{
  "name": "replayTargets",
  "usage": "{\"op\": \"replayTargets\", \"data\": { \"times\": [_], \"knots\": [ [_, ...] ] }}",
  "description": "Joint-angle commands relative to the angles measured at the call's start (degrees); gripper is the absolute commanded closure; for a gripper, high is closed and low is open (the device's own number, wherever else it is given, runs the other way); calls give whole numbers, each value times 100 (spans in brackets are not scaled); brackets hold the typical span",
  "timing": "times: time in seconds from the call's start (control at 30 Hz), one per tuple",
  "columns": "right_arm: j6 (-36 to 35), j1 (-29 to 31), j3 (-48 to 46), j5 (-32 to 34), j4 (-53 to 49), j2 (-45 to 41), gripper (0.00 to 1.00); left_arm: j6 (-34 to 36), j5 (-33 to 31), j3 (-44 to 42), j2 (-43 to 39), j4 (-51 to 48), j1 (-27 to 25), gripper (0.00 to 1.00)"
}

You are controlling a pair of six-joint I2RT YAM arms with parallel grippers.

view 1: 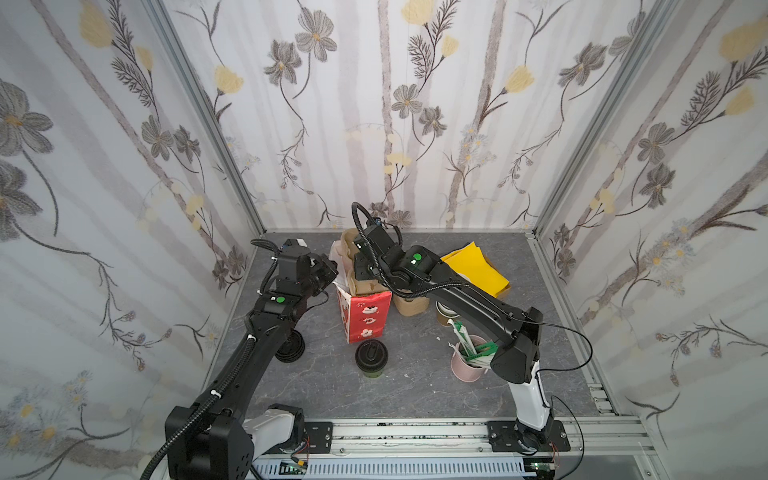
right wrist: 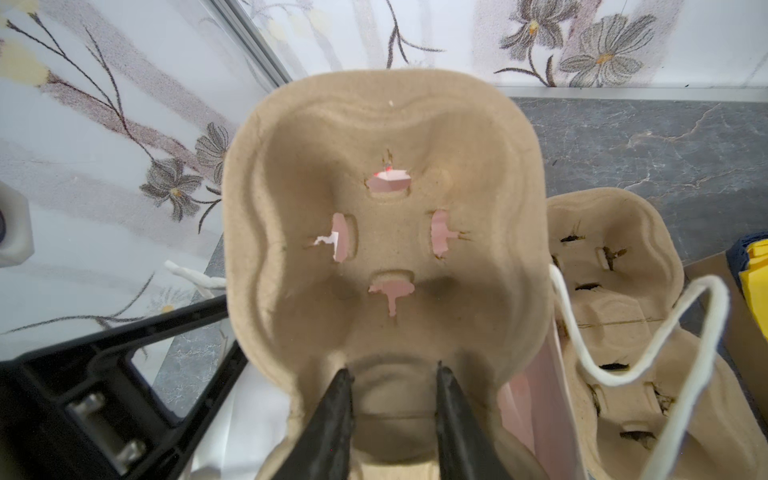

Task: Pack the takeout coffee
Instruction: 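Lower the pulp carrier into the bag with the right gripper while the left holds it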

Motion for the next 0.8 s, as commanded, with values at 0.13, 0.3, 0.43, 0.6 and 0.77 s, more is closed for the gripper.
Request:
{"op": "replayTargets", "data": {
  "times": [0.13,0.3,0.43,0.6,0.77],
  "knots": [
    [182,-26,38,-254,-97,27,67,-90,48,-41,15,259,-1,100],
    [284,-57,55,-367,-124,20,66,-123,56,-59,37,336,-2,100],
    [371,-92,56,-497,-166,63,64,-134,75,-65,80,399,-3,100],
    [395,-123,291,-645,-405,223,64,-125,79,-64,85,441,-2,100],
    [480,-175,333,-749,-582,273,64,-152,92,-93,81,461,-3,100]
  ]
}}
